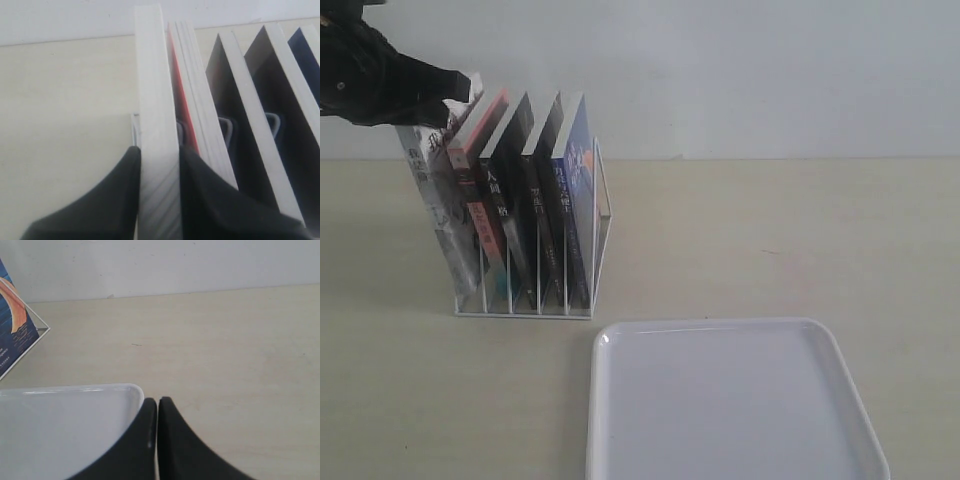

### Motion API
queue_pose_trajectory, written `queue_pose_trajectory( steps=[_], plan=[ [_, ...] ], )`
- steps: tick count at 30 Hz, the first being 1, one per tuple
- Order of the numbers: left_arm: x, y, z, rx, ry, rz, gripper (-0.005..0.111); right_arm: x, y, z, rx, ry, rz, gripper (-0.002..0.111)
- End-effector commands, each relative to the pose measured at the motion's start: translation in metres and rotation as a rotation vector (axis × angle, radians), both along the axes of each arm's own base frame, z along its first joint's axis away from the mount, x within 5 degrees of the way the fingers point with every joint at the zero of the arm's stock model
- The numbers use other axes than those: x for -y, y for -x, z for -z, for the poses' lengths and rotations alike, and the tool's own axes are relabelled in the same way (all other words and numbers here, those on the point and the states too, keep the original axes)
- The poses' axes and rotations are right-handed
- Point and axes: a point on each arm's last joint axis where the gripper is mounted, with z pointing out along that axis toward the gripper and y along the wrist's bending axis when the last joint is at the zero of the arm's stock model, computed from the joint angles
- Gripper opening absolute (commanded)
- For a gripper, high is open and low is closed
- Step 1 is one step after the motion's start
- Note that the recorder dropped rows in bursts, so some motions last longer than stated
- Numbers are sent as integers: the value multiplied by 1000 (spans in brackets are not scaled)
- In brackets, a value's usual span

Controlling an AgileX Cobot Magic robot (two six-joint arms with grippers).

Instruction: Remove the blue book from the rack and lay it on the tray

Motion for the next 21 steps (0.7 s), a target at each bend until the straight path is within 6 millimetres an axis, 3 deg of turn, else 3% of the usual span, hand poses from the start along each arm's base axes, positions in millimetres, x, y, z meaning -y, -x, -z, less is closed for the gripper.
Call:
queue_pose_trajectory(
  steps=[1,7,12,21],
  plan=[
    [1,-2,-2,92,18,-9,5,1,0,-1,14,2,8,0],
    [1,-2,2,86,22,-16,6,1,0,-1,14,2,8,0],
    [0,1,5,51,20,-15,42,1,0,-1,14,2,8,0],
    [2,2,-2,22,45,-17,43,1,0,-1,14,2,8,0]
  ],
)
